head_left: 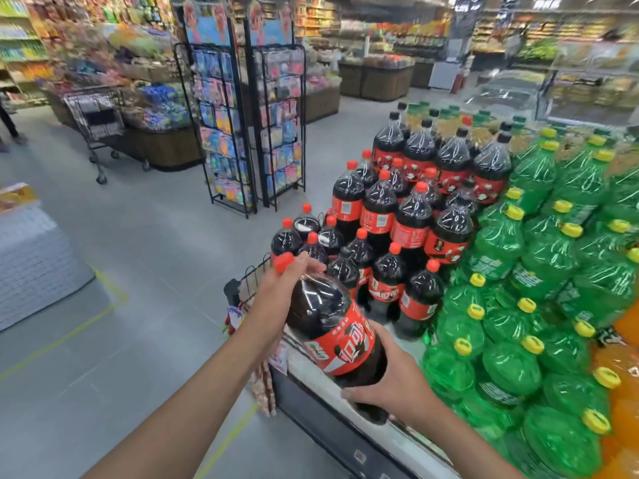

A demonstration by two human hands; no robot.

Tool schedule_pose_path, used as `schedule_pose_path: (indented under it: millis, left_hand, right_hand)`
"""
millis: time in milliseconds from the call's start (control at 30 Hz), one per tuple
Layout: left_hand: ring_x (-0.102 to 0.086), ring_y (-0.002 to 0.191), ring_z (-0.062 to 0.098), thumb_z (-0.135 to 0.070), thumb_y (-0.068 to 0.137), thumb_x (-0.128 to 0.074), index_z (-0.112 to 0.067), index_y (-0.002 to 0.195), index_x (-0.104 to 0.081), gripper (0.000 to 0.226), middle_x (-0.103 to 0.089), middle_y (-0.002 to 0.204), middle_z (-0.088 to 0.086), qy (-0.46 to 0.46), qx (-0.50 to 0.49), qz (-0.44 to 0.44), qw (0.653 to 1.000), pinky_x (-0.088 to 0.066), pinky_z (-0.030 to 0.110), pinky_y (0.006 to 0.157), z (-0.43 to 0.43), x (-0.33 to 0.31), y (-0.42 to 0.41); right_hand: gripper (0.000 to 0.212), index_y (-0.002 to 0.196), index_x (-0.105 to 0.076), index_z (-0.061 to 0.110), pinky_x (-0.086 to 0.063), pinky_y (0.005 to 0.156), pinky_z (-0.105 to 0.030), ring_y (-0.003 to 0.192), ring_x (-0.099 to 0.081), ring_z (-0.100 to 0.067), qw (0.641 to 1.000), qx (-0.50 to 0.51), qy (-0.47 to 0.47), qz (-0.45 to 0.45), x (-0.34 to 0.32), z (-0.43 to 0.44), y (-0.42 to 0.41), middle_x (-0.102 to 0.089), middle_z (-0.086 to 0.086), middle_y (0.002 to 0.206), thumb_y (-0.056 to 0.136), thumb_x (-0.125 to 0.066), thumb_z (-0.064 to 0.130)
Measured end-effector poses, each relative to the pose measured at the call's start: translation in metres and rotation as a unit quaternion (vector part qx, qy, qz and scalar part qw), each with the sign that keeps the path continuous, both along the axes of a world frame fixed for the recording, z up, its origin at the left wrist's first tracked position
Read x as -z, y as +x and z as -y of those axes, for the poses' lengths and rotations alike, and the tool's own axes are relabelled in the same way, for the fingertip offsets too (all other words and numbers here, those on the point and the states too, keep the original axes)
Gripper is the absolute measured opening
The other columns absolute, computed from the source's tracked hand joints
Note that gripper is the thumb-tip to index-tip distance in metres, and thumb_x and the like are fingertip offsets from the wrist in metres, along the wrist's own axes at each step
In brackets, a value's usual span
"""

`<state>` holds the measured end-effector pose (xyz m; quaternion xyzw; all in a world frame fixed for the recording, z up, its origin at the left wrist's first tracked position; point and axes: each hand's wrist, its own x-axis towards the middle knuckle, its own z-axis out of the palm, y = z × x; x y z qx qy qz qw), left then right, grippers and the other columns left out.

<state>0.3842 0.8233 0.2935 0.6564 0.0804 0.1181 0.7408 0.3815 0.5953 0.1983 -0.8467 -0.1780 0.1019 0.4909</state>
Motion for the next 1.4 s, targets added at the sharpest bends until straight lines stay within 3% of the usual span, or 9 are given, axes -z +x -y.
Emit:
schedule_pose_path:
  millis: [167, 300, 367, 500, 633, 800, 900, 1100, 1400]
  left_hand:
    - [-0.07, 0.109, 0.003, -0.041, 0.109, -0.043, -0.012, 0.126, -0.06, 0.038, -0.077, 0.117, -0.01, 0.051, 0.109, 0.009, 0.993, -0.051, 0.025, 0.1, -0.022, -0.008, 0.065]
    - [-0.071, 0.111, 0.018, -0.041, 0.099, -0.064, -0.022, 0.115, -0.067, 0.024, -0.076, 0.114, -0.002, 0.051, 0.162, 0.046, 0.984, -0.055, 0.043, 0.103, -0.027, -0.014, 0.114]
    - [-0.071, 0.107, 0.019, -0.027, 0.099, -0.069, -0.022, 0.111, -0.071, 0.014, -0.076, 0.109, -0.001, 0.078, 0.177, 0.072, 0.978, -0.056, 0.038, 0.101, -0.024, -0.013, 0.138]
    - [-0.066, 0.102, 0.004, -0.028, 0.091, -0.079, -0.031, 0.105, -0.073, 0.016, -0.072, 0.109, -0.008, 0.195, 0.239, 0.125, 0.943, -0.049, 0.018, 0.092, -0.011, -0.013, 0.184]
    - [-0.065, 0.098, 0.011, -0.031, 0.085, -0.084, -0.027, 0.102, -0.077, 0.019, -0.064, 0.097, -0.016, 0.245, 0.311, 0.148, 0.906, -0.058, 0.036, 0.09, 0.014, -0.003, 0.221]
    - [-0.062, 0.096, 0.012, -0.033, 0.085, -0.085, -0.02, 0.102, -0.076, 0.023, -0.059, 0.1, -0.003, 0.312, 0.367, 0.159, 0.862, -0.058, 0.042, 0.085, 0.039, 0.022, 0.252]
    - [-0.06, 0.092, 0.015, -0.039, 0.084, -0.084, -0.033, 0.094, -0.069, 0.019, -0.052, 0.095, -0.007, 0.345, 0.401, 0.158, 0.834, -0.058, 0.046, 0.086, 0.048, 0.042, 0.266]
    - [-0.048, 0.092, 0.009, -0.046, 0.087, -0.08, -0.024, 0.103, -0.073, 0.028, -0.054, 0.095, -0.008, 0.462, 0.383, 0.176, 0.78, -0.041, 0.029, 0.086, 0.053, 0.084, 0.285]
    - [-0.04, 0.095, 0.004, -0.072, 0.084, -0.062, -0.042, 0.106, -0.07, 0.038, -0.057, 0.099, -0.018, 0.602, 0.326, 0.185, 0.705, -0.028, 0.031, 0.09, 0.048, 0.109, 0.304]
  right_hand:
    - [0.103, 0.125, -0.04, 0.056, -0.039, 0.08, 0.003, 0.103, -0.055, 0.025, 0.997, 0.078, 0.018, -0.01, 0.004, -0.028, 0.04, -0.057, 0.05, 0.108, 0.052, -0.103, 0.02]
    - [0.106, 0.131, -0.041, 0.054, -0.046, 0.091, -0.01, 0.108, -0.061, 0.012, 0.989, 0.145, 0.03, -0.006, 0.013, -0.037, 0.061, -0.064, 0.038, 0.114, 0.05, -0.102, 0.025]
    - [0.108, 0.136, -0.042, 0.049, -0.049, 0.096, -0.018, 0.111, -0.063, 0.006, 0.983, 0.179, 0.039, -0.002, 0.019, -0.038, 0.069, -0.067, 0.029, 0.117, 0.049, -0.102, 0.027]
    - [0.11, 0.141, -0.041, 0.032, -0.047, 0.092, -0.009, 0.112, -0.062, 0.008, 0.971, 0.233, 0.05, -0.008, 0.032, -0.036, 0.094, -0.066, 0.016, 0.125, 0.052, -0.103, 0.014]
    - [0.112, 0.14, -0.042, 0.037, -0.05, 0.098, -0.023, 0.116, -0.062, 0.002, 0.963, 0.265, 0.042, -0.035, 0.055, -0.024, 0.126, -0.066, 0.023, 0.123, 0.047, -0.103, 0.031]
    - [0.091, 0.12, -0.046, 0.038, -0.045, 0.072, -0.006, 0.093, -0.063, 0.013, 0.946, 0.313, 0.029, -0.073, 0.089, -0.021, 0.157, -0.069, 0.021, 0.105, 0.05, -0.103, 0.02]
    - [0.094, 0.128, -0.049, 0.031, -0.043, 0.071, -0.002, 0.094, -0.06, 0.02, 0.94, 0.327, 0.037, -0.095, 0.11, -0.023, 0.173, -0.065, 0.025, 0.108, 0.052, -0.102, 0.016]
    - [0.091, 0.134, -0.049, 0.035, -0.043, 0.074, -0.018, 0.111, -0.064, -0.015, 0.926, 0.345, 0.017, -0.15, 0.144, -0.027, 0.196, -0.066, 0.015, 0.111, 0.059, -0.1, 0.029]
    - [0.118, 0.14, -0.047, 0.031, -0.05, 0.083, -0.033, 0.109, -0.067, -0.019, 0.916, 0.347, -0.005, -0.202, 0.169, -0.036, 0.212, -0.072, 0.008, 0.112, 0.034, -0.086, 0.065]
